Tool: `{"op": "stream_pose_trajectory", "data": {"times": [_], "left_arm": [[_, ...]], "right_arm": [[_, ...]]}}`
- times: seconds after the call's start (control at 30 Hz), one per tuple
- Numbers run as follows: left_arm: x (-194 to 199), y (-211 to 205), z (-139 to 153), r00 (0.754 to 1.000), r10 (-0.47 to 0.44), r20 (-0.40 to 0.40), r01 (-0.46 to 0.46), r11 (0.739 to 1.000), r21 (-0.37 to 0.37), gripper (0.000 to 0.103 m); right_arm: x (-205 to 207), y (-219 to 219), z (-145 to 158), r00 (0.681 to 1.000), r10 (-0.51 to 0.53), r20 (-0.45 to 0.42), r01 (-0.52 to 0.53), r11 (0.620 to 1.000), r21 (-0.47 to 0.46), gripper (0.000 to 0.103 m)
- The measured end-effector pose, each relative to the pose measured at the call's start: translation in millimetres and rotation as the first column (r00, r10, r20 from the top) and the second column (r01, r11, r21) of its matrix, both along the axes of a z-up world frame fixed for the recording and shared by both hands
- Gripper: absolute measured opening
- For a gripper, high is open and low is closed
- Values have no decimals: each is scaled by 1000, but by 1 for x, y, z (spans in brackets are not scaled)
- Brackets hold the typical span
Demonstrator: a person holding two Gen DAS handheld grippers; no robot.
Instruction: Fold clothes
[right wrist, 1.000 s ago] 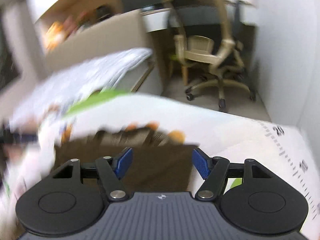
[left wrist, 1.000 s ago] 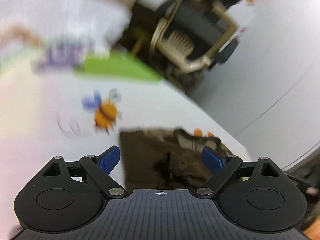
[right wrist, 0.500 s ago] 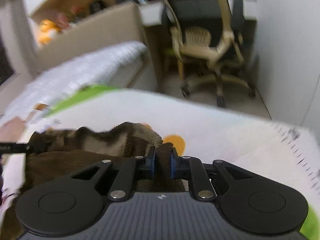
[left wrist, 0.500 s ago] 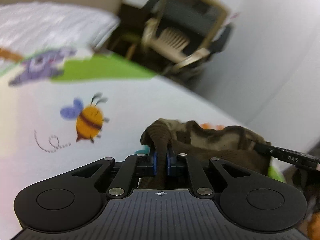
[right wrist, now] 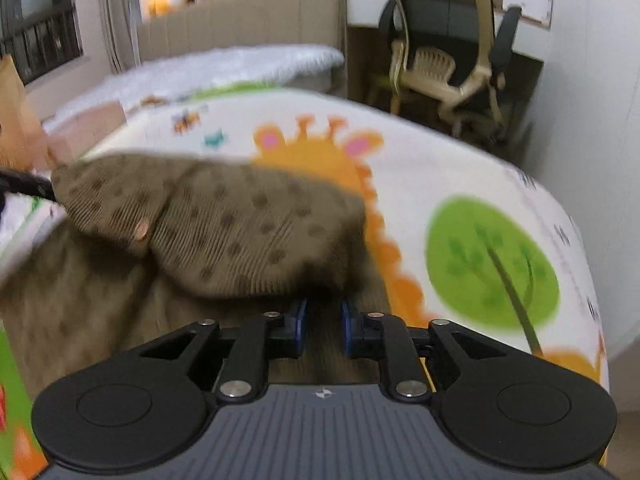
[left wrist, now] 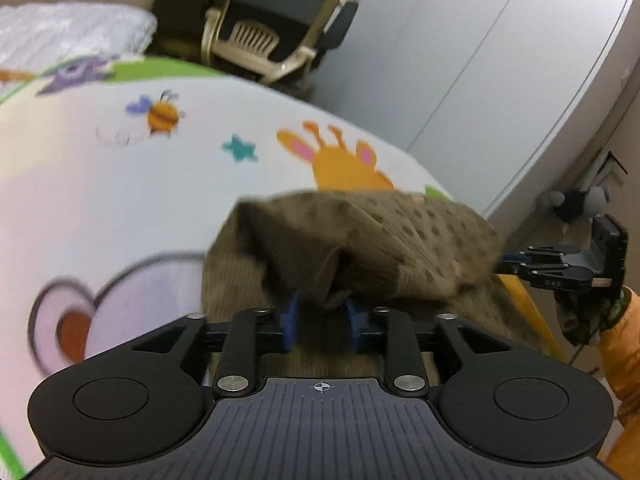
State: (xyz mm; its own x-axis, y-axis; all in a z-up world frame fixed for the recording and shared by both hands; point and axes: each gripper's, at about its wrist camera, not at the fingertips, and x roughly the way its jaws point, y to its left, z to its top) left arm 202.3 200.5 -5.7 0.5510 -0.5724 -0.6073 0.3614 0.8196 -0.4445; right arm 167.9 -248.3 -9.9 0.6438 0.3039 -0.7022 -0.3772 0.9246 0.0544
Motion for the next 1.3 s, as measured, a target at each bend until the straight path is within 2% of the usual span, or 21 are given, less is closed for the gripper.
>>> {"op": "stream_pose_trajectory", "data": {"times": [0.03, 0.07, 0.13, 0.2, 0.27, 0.4, 0.43, 0.47, 0.5, 0.53, 0.57, 0.6, 0.63, 0.73, 0.9, 0.97, 1.07, 1.1, 1.2, 1.27, 1.3], "left_arm": [[-4, 5, 1, 1000, 4, -10, -4, 1000, -15, 53], [-6, 14, 5, 1000, 20, -21, -22, 998, -63, 59], [-6, 31, 11, 996, 60, -60, -69, 983, -168, 81], [0, 43, 7, 984, 104, -146, -144, 945, -295, 89], [13, 41, -3, 962, 123, -244, -209, 906, -368, 91], [42, 11, -32, 925, 107, -364, -258, 881, -396, 92], [48, 3, -34, 925, 106, -365, -258, 882, -395, 91], [54, -4, -35, 925, 118, -361, -262, 886, -383, 89], [59, -12, -36, 926, 130, -355, -266, 891, -368, 75], [62, -18, -33, 930, 145, -339, -263, 905, -335, 36], [63, -24, -28, 937, 151, -314, -248, 922, -297, 21], [59, -27, -21, 948, 151, -279, -230, 933, -278, 16], [54, -29, -14, 959, 148, -243, -211, 942, -260, 16], [21, -28, 16, 986, 102, -134, -133, 958, -253, 14], [-47, -25, 36, 998, 27, -55, -40, 966, -254, 15], [-65, -25, 29, 998, 18, -62, -33, 967, -252, 16], [-82, -22, -3, 988, 25, -154, -63, 967, -245, 18], [-86, -20, -15, 980, 30, -199, -77, 970, -232, 23], [-88, -16, -37, 967, 41, -251, -102, 967, -235, 36], [-85, -6, -33, 973, 66, -223, -127, 953, -273, 57], [-80, 0, -29, 975, 86, -206, -146, 943, -298, 69]], "right_arm": [[-5, -7, 2, 1000, -12, -4, 13, 1000, 25, 40], [-10, -15, 7, 1000, -25, 0, 25, 998, 61, 60], [-15, -29, 18, 998, -53, 28, 49, 989, 141, 76], [-13, -36, 27, 996, -78, 40, 67, 972, 223, 81], [4, -33, 26, 994, -109, 22, 98, 954, 283, 88], [45, -15, 7, 984, -176, -5, 167, 927, 336, 88], [55, -8, 0, 984, -178, -6, 170, 926, 337, 82], [60, 0, -5, 986, -166, -1, 158, 933, 322, 66], [64, 9, -9, 988, -151, 6, 143, 943, 300, 56], [64, 19, -10, 988, -150, 30, 137, 957, 257, 44], [61, 29, -10, 986, -152, 63, 137, 969, 203, 33], [53, 33, -5, 986, -143, 86, 126, 975, 184, 27], [44, 34, 1, 986, -130, 105, 109, 977, 182, 17], [6, 25, 24, 983, -104, 154, 73, 977, 201, 16], [-57, 18, 42, 984, -57, 168, 23, 980, 197, 16], [-75, 19, 35, 987, -43, 153, 14, 983, 185, 16], [-84, 19, 9, 994, -48, 98, 33, 988, 152, 17], [-85, 20, 0, 996, -54, 76, 43, 989, 143, 18], [-83, 12, -13, 996, -82, 38, 76, 985, 153, 43], [-81, 4, -13, 994, -102, 28, 95, 979, 179, 66], [-80, 1, -9, 993, -109, 33, 101, 974, 204, 69]]}}
